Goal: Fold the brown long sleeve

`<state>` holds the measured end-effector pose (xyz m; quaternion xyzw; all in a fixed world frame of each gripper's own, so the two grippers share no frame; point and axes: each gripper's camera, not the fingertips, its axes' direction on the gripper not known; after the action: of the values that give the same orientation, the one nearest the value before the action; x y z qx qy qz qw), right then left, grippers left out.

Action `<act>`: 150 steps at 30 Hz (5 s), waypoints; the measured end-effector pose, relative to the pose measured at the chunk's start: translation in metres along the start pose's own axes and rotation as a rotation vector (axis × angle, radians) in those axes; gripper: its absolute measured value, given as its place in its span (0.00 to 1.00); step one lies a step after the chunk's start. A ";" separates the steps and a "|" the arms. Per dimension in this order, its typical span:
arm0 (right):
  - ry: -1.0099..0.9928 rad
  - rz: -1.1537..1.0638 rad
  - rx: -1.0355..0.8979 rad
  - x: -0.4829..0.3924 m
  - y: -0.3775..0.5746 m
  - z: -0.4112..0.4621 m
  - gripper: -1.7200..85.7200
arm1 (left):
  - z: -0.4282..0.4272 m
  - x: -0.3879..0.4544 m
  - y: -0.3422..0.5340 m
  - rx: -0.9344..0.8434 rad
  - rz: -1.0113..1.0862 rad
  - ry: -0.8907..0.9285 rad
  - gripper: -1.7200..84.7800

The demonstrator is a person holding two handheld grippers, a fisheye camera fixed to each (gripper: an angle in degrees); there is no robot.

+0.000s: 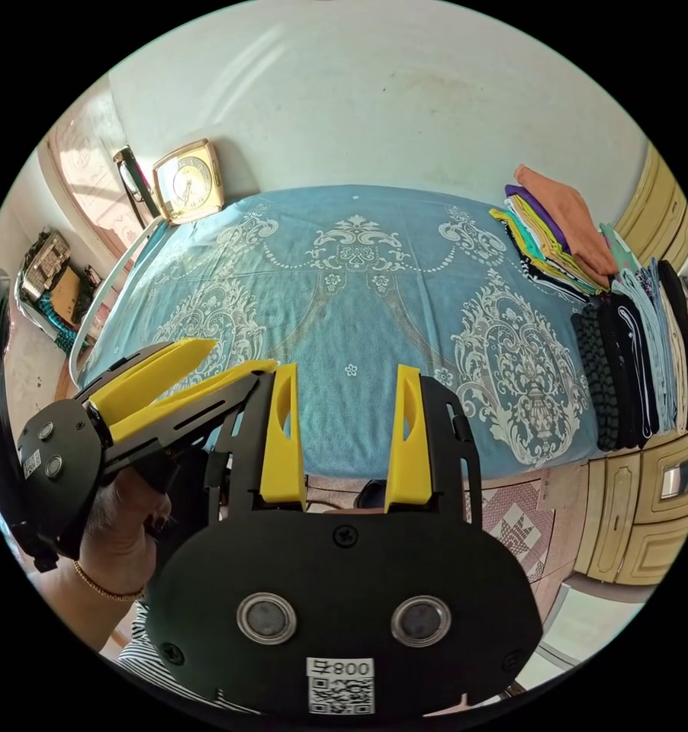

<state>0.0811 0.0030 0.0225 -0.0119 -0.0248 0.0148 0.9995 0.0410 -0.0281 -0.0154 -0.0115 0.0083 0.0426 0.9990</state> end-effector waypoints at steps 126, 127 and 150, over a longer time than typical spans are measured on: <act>-0.860 -0.274 -0.247 0.389 -0.509 0.218 0.03 | 0.199 -0.217 -0.600 0.147 -0.102 0.691 0.13; -0.850 -0.323 -0.299 0.339 -0.495 0.239 0.03 | 0.200 -0.229 -0.591 0.129 -0.110 0.666 0.13; -0.225 -0.120 -0.444 0.323 -0.467 0.433 0.10 | 0.382 -0.353 -0.552 -0.337 0.118 0.423 0.17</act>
<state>0.3952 -0.4441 0.4821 -0.2277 -0.1392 -0.0493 0.9625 -0.2574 -0.5993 0.3851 -0.1858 0.2102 0.0980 0.9548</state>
